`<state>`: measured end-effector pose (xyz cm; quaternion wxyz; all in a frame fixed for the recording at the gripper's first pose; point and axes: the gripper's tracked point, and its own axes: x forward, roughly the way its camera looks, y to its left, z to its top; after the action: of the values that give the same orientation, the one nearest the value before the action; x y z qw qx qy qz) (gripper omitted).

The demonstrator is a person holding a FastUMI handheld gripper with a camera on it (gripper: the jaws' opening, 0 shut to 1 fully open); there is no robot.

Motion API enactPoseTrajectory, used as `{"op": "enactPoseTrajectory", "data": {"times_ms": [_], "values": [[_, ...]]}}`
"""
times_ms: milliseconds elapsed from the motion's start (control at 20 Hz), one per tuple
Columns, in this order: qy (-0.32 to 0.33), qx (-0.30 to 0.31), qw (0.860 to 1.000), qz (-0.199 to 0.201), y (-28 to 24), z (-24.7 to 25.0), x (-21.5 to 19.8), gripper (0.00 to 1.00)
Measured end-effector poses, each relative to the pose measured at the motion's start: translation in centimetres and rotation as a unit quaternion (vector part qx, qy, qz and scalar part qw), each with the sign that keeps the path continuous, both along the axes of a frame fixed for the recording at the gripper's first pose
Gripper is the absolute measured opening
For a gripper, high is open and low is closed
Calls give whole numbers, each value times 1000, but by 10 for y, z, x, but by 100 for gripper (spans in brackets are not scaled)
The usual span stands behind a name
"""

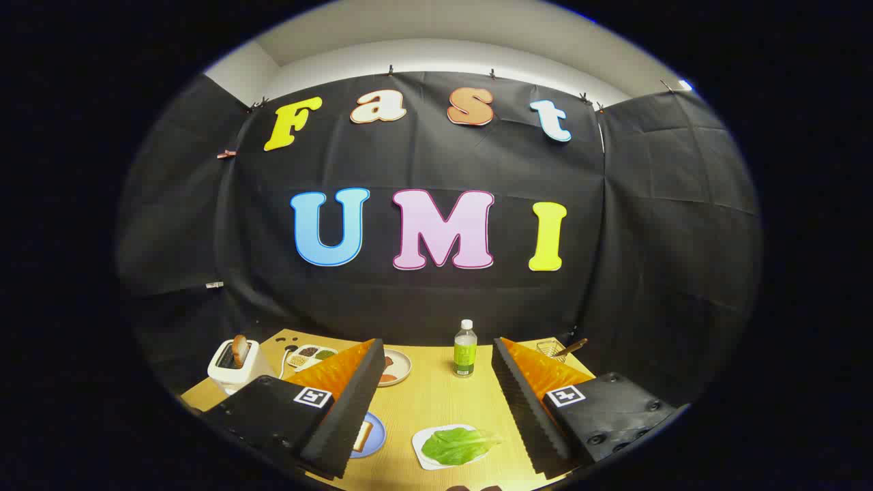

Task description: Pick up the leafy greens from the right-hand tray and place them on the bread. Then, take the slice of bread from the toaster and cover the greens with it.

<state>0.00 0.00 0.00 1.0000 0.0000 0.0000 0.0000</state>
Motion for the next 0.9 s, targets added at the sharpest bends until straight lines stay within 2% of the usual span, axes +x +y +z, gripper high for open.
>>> {"op": "enactPoseTrajectory", "data": {"times_ms": [900], "values": [[26, 3, 1000, 3, -2, -26, 5, 98]]}}
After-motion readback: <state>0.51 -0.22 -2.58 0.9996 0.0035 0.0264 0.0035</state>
